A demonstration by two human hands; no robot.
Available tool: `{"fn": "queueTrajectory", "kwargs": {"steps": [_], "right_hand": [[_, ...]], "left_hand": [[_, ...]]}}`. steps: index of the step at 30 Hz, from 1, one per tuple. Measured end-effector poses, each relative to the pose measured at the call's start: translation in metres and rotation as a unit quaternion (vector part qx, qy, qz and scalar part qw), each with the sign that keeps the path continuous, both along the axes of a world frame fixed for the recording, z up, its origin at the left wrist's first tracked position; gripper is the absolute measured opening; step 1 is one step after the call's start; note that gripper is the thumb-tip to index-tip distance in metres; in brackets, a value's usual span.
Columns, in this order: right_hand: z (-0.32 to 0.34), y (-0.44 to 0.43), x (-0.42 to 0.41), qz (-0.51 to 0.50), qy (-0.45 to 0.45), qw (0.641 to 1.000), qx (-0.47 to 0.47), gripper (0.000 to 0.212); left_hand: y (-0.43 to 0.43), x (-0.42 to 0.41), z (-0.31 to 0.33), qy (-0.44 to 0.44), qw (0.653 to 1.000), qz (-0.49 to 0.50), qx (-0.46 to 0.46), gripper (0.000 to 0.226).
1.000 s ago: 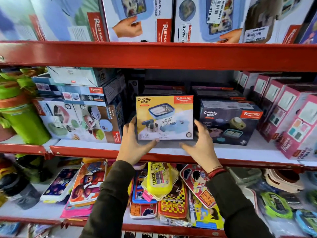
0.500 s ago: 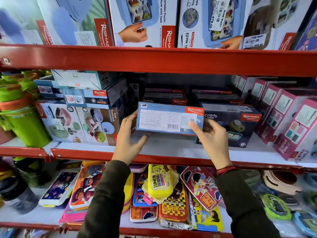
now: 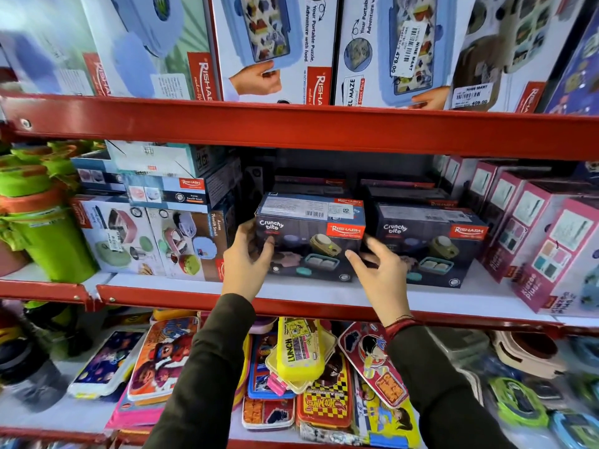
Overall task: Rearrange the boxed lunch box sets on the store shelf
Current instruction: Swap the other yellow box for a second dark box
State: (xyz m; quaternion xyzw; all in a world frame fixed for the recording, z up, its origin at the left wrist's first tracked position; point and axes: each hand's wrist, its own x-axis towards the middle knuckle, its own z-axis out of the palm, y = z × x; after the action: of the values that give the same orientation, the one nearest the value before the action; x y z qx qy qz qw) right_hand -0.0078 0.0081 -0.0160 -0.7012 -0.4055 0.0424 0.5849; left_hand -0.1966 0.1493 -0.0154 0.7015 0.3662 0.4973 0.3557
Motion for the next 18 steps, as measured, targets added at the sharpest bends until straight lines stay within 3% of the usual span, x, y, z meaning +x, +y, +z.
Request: {"fn": "queueTrajectory", "kwargs": {"steps": [10,13,18], "right_hand": [[-0.001,0.012,0.000,0.032,0.002,0.994,-0.103,0.070],[-0.003,0.012,-0.001,0.035,0.017,0.996,-0.086,0.072],[0.000,0.013,-0.009,0.061,0.097,0.993,-0.031,0.067]], "left_hand": [[0.001,0.005,0.000,0.059,0.997,-0.038,-0.034,0.065],[-0.001,0.005,-0.001,0.029,0.997,-0.063,-0.044,0.072],[0.003,0.006,0.001,-0.063,0.989,-0.076,-0.109,0.052]]}}
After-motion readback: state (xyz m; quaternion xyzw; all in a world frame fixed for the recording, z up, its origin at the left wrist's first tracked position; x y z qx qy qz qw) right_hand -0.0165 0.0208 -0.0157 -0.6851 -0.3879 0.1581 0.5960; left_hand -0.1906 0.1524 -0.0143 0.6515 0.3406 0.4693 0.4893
